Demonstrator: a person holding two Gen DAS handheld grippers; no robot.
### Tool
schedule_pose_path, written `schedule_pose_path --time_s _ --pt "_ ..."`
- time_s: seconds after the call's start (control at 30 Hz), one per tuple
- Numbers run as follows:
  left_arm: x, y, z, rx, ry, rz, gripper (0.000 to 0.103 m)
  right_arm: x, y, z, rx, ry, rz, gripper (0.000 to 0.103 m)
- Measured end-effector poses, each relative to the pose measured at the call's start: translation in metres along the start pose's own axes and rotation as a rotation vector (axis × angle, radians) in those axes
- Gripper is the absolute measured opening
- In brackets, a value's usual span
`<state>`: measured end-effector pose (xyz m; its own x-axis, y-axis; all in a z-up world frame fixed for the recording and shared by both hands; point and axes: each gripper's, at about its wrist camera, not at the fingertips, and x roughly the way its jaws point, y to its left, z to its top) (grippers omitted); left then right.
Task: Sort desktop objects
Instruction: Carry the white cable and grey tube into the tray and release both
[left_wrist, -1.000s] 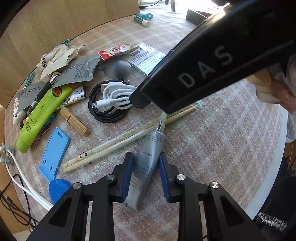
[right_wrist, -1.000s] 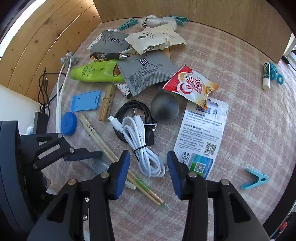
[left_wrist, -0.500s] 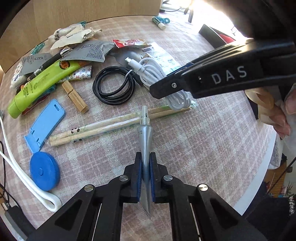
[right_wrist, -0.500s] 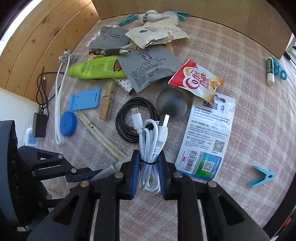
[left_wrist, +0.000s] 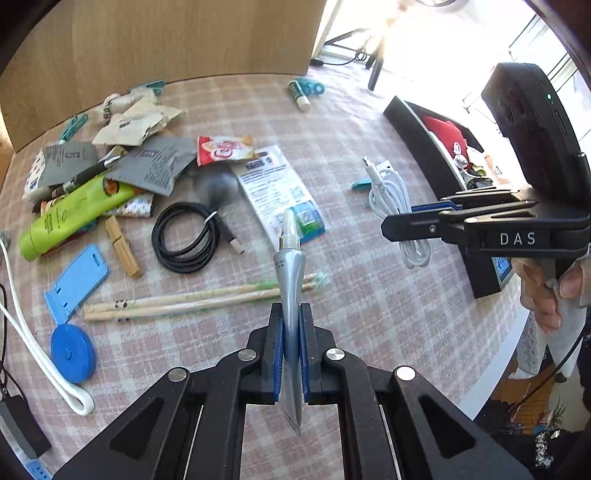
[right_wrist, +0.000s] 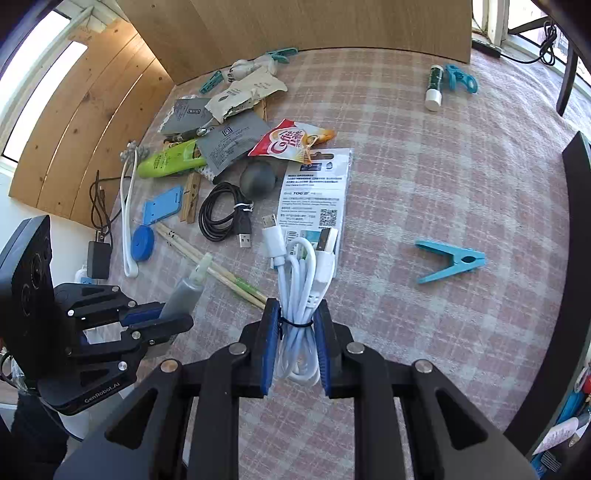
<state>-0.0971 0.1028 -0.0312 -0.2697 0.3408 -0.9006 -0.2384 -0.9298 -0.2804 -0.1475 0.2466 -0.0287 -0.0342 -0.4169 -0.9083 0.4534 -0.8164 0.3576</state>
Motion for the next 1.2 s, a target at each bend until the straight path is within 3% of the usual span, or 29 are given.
schedule_pose_path --time_s 0.23,0.5,0.67,1.0,1.07,1.1,1.17,1.2 --pt "0.006 -0.081 0.056 0.056 -0.044 -0.015 0.007 -0.058 -0.070 -0.010 0.066 -0.074 -0.026 0.019" --pt "0.040 -0.197 0.118 0.095 -0.072 -0.097 0.007 -0.131 -0.168 -0.032 0.132 -0.120 -0.092 0.019" --pt "0.066 -0.259 0.145 0.131 -0.069 -0.106 0.007 -0.157 -0.225 -0.045 0.174 -0.126 -0.128 0.019" --pt "0.099 -0.324 0.171 0.166 -0.050 -0.088 0.007 -0.175 -0.294 -0.063 0.209 -0.117 -0.153 0.019" --pt "0.102 -0.328 0.174 0.161 -0.046 -0.064 0.021 -0.177 -0.300 -0.064 0.216 -0.119 -0.160 0.023" --pt "0.102 -0.329 0.174 0.159 -0.051 -0.046 0.042 -0.179 -0.303 -0.064 0.224 -0.118 -0.159 0.027" --pt "0.102 -0.329 0.174 0.161 -0.063 -0.028 0.046 -0.183 -0.307 -0.065 0.237 -0.131 -0.161 0.041" --pt "0.101 -0.328 0.174 0.160 -0.061 -0.026 0.046 -0.185 -0.308 -0.065 0.236 -0.138 -0.167 0.041"
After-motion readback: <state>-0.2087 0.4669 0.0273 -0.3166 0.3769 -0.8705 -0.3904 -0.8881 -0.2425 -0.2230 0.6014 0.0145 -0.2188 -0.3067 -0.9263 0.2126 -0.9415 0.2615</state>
